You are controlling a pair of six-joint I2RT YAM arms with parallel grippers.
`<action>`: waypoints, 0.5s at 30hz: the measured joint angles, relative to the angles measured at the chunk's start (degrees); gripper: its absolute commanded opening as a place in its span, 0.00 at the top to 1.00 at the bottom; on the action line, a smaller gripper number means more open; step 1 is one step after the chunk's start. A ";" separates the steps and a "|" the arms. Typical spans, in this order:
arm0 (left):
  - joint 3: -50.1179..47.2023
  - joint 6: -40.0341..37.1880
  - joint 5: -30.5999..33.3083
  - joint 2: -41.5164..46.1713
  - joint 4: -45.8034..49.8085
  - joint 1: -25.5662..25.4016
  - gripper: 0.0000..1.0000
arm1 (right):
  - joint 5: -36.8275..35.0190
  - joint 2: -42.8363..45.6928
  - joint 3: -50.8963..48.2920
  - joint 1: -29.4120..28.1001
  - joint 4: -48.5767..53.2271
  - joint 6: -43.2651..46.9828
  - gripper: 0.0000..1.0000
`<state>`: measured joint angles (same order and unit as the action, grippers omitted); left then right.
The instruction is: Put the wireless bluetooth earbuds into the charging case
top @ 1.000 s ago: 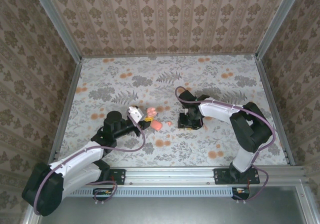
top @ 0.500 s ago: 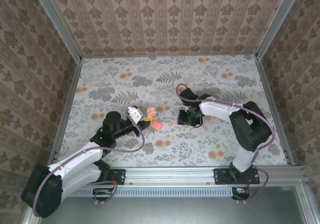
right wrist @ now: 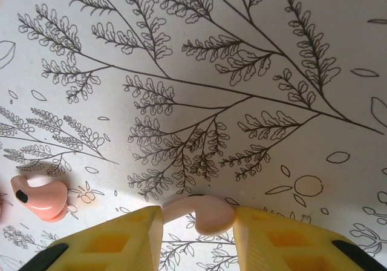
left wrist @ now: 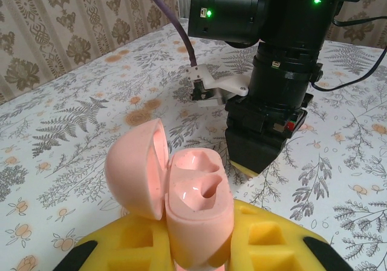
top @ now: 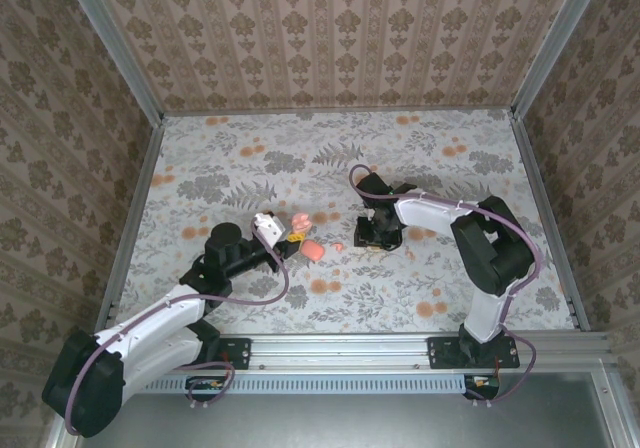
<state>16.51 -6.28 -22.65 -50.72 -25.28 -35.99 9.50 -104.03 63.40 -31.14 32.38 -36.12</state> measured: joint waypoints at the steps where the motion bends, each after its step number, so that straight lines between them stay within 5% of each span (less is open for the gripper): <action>1: 0.00 0.00 0.02 0.00 0.00 0.00 0.88 | 0.13 -0.20 0.28 0.02 0.22 0.11 0.63; 15: 0.00 -0.66 0.15 0.00 0.02 0.00 0.88 | 2.21 -2.78 3.56 0.24 -0.26 1.40 0.65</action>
<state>16.51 -6.94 -22.50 -50.72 -25.26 -35.99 11.70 -106.80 66.96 -30.89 32.12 -34.72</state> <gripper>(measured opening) 0.188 0.343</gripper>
